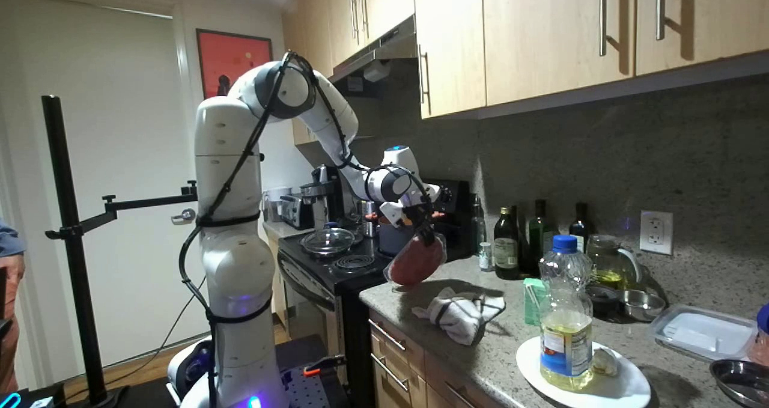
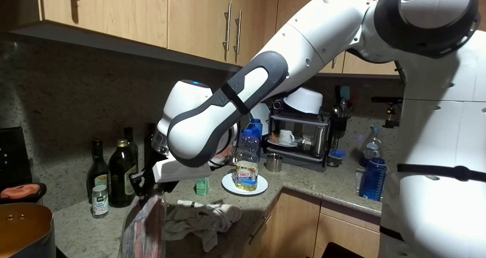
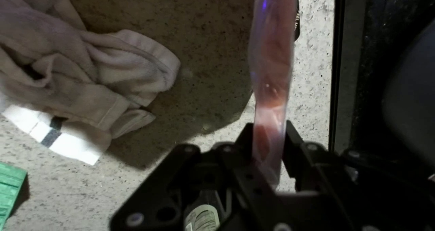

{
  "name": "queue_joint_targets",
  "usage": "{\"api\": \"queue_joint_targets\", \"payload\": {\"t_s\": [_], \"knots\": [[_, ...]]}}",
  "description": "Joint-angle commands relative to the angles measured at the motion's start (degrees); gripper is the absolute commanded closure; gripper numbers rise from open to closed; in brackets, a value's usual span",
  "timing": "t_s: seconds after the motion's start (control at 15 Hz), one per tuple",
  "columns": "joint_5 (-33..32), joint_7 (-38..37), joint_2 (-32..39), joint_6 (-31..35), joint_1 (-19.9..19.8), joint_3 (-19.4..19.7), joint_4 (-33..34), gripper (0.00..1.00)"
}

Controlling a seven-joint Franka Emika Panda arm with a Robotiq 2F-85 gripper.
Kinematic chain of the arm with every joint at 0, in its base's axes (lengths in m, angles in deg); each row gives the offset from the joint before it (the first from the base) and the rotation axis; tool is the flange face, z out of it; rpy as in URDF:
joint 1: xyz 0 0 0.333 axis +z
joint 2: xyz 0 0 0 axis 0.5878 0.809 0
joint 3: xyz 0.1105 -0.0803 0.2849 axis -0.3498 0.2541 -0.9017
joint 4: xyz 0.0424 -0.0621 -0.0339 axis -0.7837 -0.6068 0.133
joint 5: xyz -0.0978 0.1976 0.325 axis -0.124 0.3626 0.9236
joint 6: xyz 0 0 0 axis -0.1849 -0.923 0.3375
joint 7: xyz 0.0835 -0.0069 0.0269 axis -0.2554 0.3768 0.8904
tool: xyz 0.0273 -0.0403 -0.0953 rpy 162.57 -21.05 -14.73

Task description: Pick up the package from the counter and put it in the pot

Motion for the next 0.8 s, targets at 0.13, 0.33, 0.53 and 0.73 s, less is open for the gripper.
{"api": "queue_joint_targets", "payload": {"t_s": [0.13,0.33,0.53,0.73], "knots": [[-6.99,-6.66,-4.28,-5.43,0.87,0.05,-0.09,0.94],[-9.0,-8.49,-5.23,-7.74,0.83,-0.7,0.35,0.94],[-8.34,-7.55,-5.5,-9.43,0.79,-1.46,0.64,0.94],[-7.91,-6.77,-5.37,-11.34,0.87,-2.02,1.18,0.94]]}}
